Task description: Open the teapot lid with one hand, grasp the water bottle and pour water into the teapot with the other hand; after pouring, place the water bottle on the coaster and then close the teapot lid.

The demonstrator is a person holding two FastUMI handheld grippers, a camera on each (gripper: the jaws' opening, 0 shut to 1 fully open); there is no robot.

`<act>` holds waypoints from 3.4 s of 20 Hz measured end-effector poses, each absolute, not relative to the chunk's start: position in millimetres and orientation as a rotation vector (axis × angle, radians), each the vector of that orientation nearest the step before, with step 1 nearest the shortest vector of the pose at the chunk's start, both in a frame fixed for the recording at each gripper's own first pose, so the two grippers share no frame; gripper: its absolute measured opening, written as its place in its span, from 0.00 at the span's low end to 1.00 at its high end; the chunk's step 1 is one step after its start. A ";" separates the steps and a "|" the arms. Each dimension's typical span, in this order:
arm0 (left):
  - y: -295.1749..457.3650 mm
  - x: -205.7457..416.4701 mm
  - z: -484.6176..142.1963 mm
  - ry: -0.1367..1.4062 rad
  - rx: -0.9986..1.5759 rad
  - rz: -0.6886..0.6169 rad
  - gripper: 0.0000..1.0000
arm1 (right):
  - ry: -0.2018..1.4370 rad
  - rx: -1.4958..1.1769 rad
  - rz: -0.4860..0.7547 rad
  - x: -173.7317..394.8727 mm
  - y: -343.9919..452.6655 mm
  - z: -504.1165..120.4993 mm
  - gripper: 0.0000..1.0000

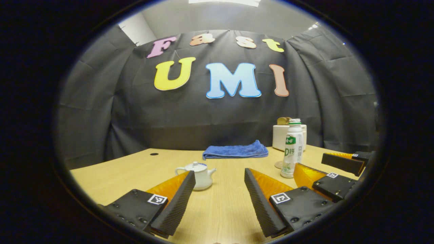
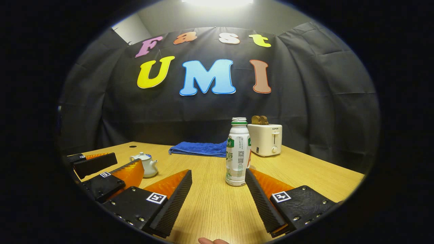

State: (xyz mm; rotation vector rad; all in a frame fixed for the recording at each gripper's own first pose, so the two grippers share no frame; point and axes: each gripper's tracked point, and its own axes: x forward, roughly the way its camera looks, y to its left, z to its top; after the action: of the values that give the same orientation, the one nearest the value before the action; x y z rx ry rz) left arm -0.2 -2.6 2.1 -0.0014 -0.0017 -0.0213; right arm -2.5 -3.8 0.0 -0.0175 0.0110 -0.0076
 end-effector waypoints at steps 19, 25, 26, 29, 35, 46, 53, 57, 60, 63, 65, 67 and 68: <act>67.5 118.9 2.8 0.044 0.014 0.031 0.99 | -0.019 -0.031 0.029 21.4 -6.1 19.0 0.97; 69.9 155.1 -19.6 0.115 -0.015 0.026 0.99 | -0.003 -0.022 0.019 27.9 -15.4 16.1 0.97; 68.5 157.0 -19.9 0.123 -0.012 0.023 0.99 | -0.001 -0.018 0.018 28.8 -16.6 16.0 0.97; 70.7 159.6 -18.1 0.118 0.008 0.033 0.94 | 0.005 0.002 0.019 32.5 -18.9 15.7 0.97; 72.9 164.2 -24.5 0.162 -0.005 0.035 0.46 | 0.024 0.035 0.033 33.3 -18.7 13.0 0.97; 70.0 169.2 -18.9 0.142 0.041 0.004 0.13 | -0.007 -0.020 0.001 47.0 -48.1 23.3 0.97; 67.7 165.2 5.4 0.087 0.018 -0.017 0.17 | -0.017 -0.029 0.031 78.5 -62.5 34.7 0.97; 70.9 160.5 15.6 0.068 0.003 -0.020 0.17 | 0.004 -0.118 0.042 96.1 -62.9 26.9 0.97; 72.1 156.6 28.5 0.040 -0.001 -0.018 0.17 | 0.041 -0.132 0.049 108.9 -61.5 15.1 0.97; 69.7 153.6 34.8 0.030 0.008 -0.028 0.17 | 0.069 -0.139 0.040 122.7 -65.8 3.2 0.97; 70.8 150.3 42.9 0.014 0.016 -0.029 0.17 | 0.081 -0.124 0.048 130.2 -66.7 -1.5 0.97; 72.2 147.0 51.4 -0.006 0.014 -0.031 0.17 | 0.097 -0.103 0.050 137.9 -69.1 -5.5 0.97; 72.7 145.2 56.2 -0.014 0.016 -0.031 0.17 | 0.107 -0.099 0.051 140.9 -69.7 -6.9 0.97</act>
State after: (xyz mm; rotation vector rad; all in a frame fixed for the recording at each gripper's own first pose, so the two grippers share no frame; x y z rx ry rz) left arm 145.2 72.7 56.2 0.0158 -0.0139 -0.0315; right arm 140.9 -69.7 -6.9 -0.0991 0.1075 0.0512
